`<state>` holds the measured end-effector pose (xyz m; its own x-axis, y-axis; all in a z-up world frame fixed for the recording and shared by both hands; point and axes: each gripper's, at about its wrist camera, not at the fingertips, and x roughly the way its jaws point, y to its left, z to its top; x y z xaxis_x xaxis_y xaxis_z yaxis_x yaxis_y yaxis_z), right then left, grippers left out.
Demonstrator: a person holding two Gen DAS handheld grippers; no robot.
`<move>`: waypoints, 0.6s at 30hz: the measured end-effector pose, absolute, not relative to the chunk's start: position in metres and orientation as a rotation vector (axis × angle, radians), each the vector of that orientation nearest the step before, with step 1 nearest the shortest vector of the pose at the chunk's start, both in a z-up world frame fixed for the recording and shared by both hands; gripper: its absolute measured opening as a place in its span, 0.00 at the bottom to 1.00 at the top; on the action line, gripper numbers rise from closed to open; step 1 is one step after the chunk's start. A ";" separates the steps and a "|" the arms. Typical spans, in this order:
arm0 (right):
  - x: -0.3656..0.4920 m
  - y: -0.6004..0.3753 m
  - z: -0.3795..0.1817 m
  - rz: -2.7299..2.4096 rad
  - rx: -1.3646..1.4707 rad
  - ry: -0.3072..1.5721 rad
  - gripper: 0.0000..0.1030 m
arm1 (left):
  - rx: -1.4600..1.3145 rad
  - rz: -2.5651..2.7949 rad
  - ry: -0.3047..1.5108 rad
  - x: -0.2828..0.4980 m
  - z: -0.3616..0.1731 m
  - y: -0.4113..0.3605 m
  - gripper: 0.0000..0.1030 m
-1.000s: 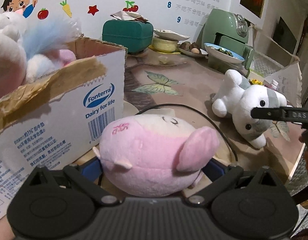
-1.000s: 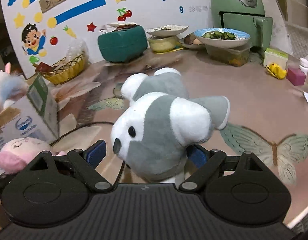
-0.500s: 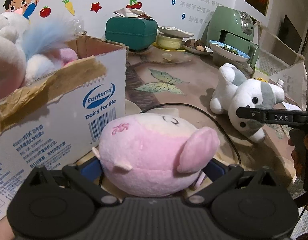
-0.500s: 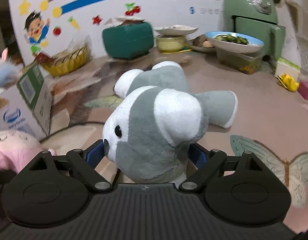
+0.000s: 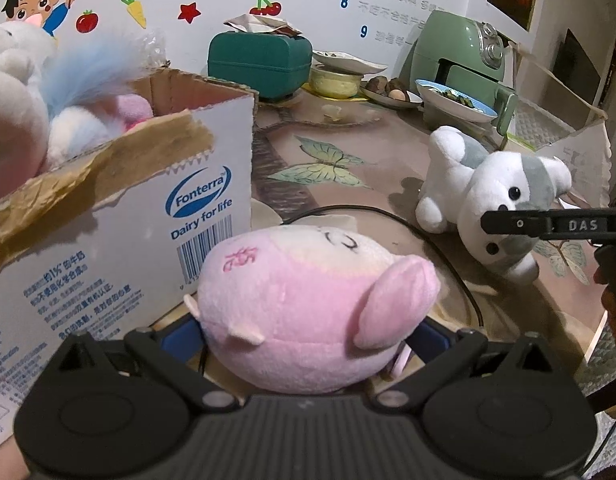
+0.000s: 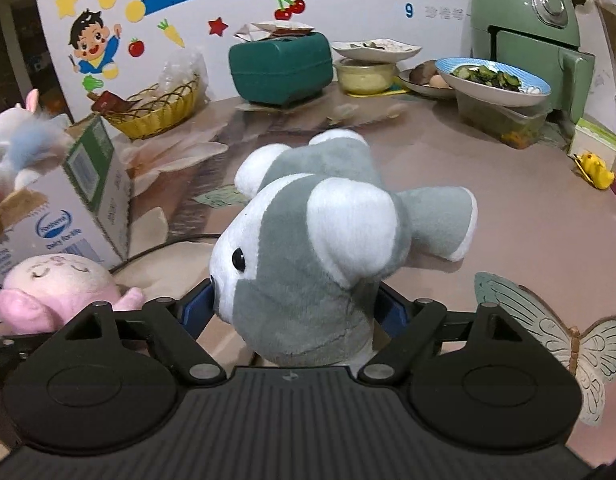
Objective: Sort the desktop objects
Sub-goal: 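Close the right gripper on the grey-and-white husky plush's head, then lift the husky plush with the right gripper while the left holds the pink bunny plush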
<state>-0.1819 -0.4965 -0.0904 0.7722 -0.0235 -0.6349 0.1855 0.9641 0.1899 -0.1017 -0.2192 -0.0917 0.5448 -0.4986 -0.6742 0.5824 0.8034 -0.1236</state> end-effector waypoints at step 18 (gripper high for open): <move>-0.183 -0.473 -0.048 -0.023 0.230 0.693 0.99 | 0.137 -0.646 0.753 -0.102 -0.092 -0.221 1.00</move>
